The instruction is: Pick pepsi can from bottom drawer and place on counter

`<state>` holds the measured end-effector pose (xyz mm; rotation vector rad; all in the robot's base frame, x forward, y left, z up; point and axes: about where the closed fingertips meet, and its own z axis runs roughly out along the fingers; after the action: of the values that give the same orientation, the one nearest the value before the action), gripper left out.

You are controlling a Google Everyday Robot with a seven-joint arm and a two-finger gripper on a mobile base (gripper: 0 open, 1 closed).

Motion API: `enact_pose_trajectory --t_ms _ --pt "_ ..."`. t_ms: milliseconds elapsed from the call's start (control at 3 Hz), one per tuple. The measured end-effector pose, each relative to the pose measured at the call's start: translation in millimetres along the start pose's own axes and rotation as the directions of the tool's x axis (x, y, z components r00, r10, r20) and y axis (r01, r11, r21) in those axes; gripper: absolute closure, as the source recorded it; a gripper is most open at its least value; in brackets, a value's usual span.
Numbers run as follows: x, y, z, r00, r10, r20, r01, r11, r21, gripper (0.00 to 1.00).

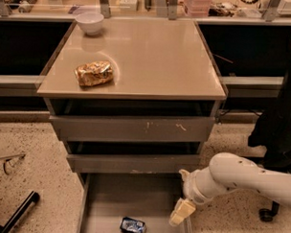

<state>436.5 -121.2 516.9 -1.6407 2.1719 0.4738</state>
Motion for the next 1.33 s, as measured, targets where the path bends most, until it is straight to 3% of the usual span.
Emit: enact_pose_trajectory --t_ms 333,667,1333 --pt "0.0 0.0 0.1 1.0 0.0 0.0 0.0 1.0 0.0 0.0" --pt "16.3 -5.5 35.3 1.0 0.008 0.021 -0.007 0.9998 -0.02 0.0" --pt "54.9 -12.2 160.2 0.999 0.025 0.035 -0.024 0.9988 -0.043 0.0"
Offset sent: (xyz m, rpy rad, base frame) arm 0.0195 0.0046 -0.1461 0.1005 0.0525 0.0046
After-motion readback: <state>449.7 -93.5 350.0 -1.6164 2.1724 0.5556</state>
